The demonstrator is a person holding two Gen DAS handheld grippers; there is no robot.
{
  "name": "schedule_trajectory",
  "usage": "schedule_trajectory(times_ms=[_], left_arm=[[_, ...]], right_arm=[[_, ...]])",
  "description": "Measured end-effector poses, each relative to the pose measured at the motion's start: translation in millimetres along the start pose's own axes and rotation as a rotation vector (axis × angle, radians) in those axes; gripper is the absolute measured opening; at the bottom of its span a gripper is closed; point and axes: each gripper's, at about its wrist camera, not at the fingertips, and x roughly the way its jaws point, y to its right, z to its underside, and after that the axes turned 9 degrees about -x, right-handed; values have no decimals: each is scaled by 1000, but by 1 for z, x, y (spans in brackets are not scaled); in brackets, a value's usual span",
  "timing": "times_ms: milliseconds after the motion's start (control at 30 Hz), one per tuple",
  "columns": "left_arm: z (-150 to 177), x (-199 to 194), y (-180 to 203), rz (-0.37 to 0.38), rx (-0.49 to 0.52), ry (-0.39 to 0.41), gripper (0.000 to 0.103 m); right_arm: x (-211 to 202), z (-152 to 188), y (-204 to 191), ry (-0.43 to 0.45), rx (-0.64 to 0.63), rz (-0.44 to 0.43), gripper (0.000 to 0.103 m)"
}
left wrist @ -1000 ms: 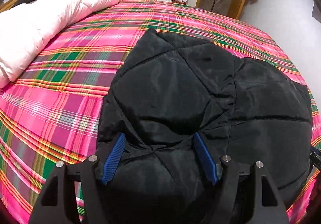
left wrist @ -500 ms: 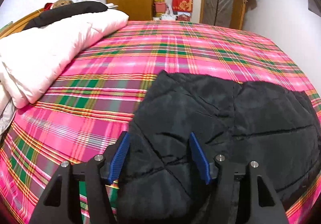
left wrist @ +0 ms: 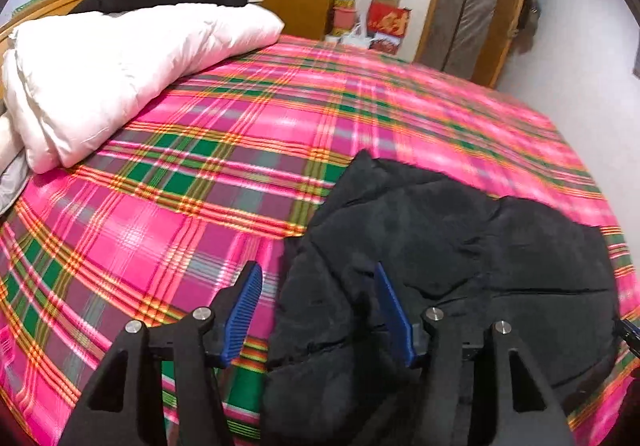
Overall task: Fold large clothes
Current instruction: 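Grasp the jacket's side edge with both grippers and lift it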
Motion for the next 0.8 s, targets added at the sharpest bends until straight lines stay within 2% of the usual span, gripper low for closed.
schedule_trajectory(times_ms=[133, 267, 367, 467, 533, 600, 633, 700, 800], left_arm=[[-6, 10, 23, 83, 17, -8, 60], [-25, 23, 70, 156, 117, 20, 60], [-40, 51, 106, 146, 207, 3, 60], [-53, 88, 128, 135, 243, -64, 60], [-56, 117, 133, 70, 262, -103, 60], [-52, 141, 129, 55, 241, -163, 61], [-49, 152, 125, 63, 218, -187, 61], [-45, 160, 125, 65, 206, -186, 61], [-39, 164, 128, 51, 214, -175, 61]], right_arm=[[0, -15, -10, 34, 6, -43, 65], [16, -50, -35, 56, -28, -98, 65], [39, -80, -51, 48, -83, -100, 65], [67, -104, -55, 14, -98, -100, 65], [91, -112, -50, -29, -96, -74, 65], [116, -112, -40, -82, -76, -41, 65], [125, -109, -33, -98, -45, -57, 65], [137, -103, -23, -107, 12, -96, 64], [146, -99, -21, -107, 20, -95, 64]])
